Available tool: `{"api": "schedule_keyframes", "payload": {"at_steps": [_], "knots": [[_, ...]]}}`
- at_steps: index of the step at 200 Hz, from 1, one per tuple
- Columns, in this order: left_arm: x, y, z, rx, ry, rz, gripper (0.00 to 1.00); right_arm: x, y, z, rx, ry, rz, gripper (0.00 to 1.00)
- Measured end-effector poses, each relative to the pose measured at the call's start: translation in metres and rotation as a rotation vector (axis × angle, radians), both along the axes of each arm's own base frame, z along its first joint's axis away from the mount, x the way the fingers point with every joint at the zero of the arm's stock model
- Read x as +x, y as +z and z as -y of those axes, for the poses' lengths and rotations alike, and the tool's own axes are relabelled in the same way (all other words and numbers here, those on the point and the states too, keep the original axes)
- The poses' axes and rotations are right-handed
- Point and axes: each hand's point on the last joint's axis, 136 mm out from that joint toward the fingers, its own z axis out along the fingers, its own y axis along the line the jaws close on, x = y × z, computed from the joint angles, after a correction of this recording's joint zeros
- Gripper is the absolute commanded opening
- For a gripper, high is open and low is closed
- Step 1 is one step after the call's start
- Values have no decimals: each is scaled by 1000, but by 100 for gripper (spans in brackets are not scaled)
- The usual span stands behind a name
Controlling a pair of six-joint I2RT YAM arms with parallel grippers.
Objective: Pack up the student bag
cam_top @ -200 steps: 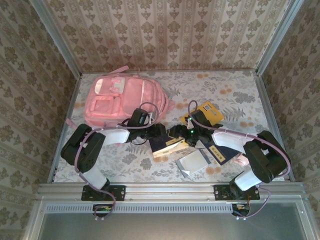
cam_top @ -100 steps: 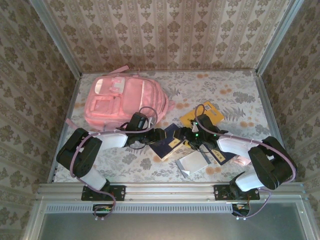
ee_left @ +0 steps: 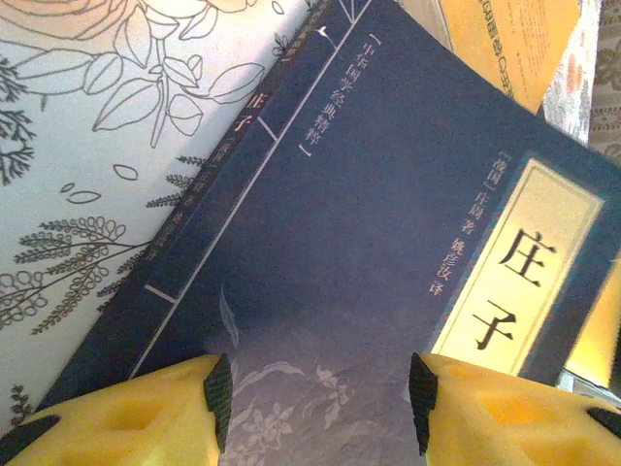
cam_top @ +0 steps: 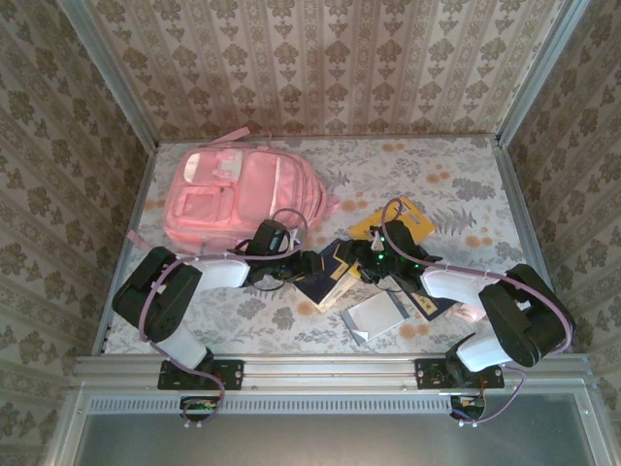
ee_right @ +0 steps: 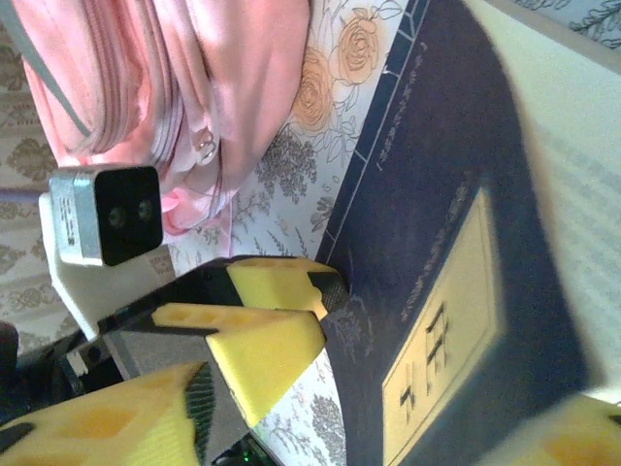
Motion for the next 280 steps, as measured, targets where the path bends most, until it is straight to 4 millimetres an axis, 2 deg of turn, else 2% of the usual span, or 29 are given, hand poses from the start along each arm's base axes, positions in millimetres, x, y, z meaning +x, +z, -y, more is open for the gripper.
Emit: {"api": "schedule_keyframes", "payload": {"at_steps": [42,63,92,126,143,163,193,230,256,280], "knots": [[-2,0,1,-12,-1,-10,53,-2,-30,1,-52,-10,-61,48],[-2,1,1,-17,1,-13,54,-2,-48,1,-77,-15,-103,33],[-4,10,0,-23,4,-9,59,3,-57,-2,-80,-13,-109,11],[-3,40,-13,-22,27,58,65,3,-57,-5,-75,7,-97,0],[0,54,-25,-2,55,112,66,3,-54,-8,-55,23,-89,0],[8,61,-40,20,95,138,67,4,-44,-14,-11,48,-67,0],[13,48,-55,56,136,110,66,7,-28,-21,65,84,-22,0],[4,15,-61,78,137,33,64,1,-17,-25,139,118,10,0],[-1,-5,-57,49,139,-39,63,-3,-9,-27,190,138,36,0],[4,-5,-48,-10,138,-57,63,-5,-2,-28,226,146,58,0]]}}
